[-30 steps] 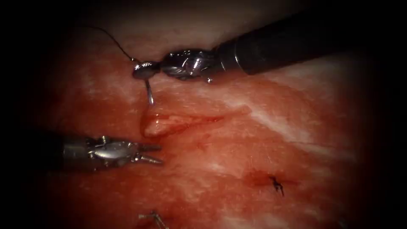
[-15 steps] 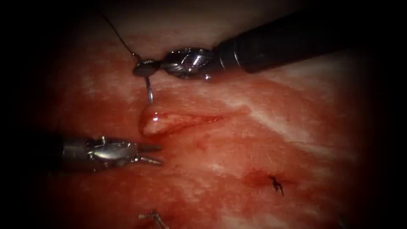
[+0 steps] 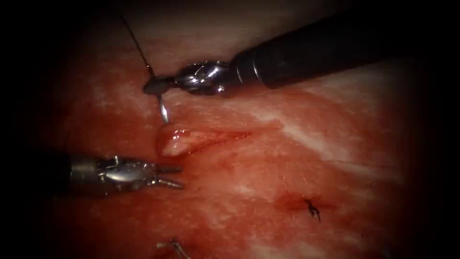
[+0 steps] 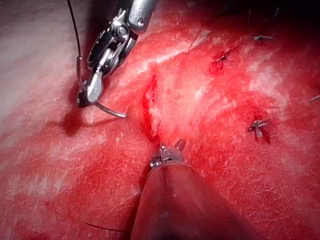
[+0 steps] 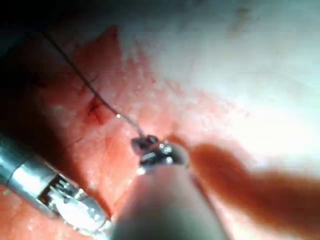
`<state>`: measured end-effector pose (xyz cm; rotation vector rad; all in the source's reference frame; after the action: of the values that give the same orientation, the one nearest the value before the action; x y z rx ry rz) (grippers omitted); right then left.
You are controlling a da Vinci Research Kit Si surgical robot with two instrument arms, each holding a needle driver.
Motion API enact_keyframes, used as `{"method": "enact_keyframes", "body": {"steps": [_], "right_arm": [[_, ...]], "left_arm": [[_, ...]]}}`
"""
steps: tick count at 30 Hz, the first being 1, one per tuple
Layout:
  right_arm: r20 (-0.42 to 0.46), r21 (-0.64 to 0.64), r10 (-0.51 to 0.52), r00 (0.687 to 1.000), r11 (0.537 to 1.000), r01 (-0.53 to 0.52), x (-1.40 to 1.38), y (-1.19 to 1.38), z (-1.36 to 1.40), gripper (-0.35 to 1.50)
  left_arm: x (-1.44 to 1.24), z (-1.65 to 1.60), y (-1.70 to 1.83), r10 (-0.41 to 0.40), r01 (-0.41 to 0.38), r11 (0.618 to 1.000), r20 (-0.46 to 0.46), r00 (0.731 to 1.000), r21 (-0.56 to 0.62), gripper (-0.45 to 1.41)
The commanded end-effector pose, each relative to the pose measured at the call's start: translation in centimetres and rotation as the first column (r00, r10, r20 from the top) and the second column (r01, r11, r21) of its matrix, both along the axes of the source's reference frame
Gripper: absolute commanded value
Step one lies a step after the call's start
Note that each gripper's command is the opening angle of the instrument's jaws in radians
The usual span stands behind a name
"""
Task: Wound Closure
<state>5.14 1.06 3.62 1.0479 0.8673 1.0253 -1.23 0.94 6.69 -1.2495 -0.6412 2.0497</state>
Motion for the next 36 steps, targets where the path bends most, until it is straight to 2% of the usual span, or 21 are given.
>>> {"method": "enact_keyframes", "body": {"steps": [1,10,15,21,29,36], "right_arm": [[0.002,0.02,0.001,1.0,1.0,-0.001,0.06,-0.05,-0.01,-0.35],[0.016,0.079,-0.013,1.0,0.997,0.011,0.02,-0.19,-0.06,-0.35],[0.093,0.059,-0.031,0.995,0.998,0.025,-0.03,-0.23,0.0,-0.35],[0.13,0.048,-0.037,0.991,0.998,0.031,-0.09,-0.24,0.04,-0.35],[0.129,0.054,-0.05,0.99,0.998,0.043,-0.15,-0.34,-0.03,-0.35],[0.115,0.094,-0.071,0.991,0.994,0.06,-0.22,-0.6,-0.13,-0.35]], "left_arm": [[-0.06,0.06,-0.08,0.001,-0.001,1.0,-0.002,1.0,0.005,0.14],[-0.06,0.07,-0.08,0.0,0.0,1.0,-0.002,1.0,0.004,0.14],[-0.06,0.07,-0.09,0.0,0.0,1.0,-0.002,1.0,0.004,0.14],[-0.06,0.07,-0.09,0.0,0.0,1.0,-0.003,1.0,0.003,0.14],[-0.06,0.07,-0.09,0.0,0.0,1.0,-0.003,1.0,0.003,0.14],[-0.06,0.07,-0.09,0.0,0.0,1.0,-0.003,1.0,0.003,0.14]]}}
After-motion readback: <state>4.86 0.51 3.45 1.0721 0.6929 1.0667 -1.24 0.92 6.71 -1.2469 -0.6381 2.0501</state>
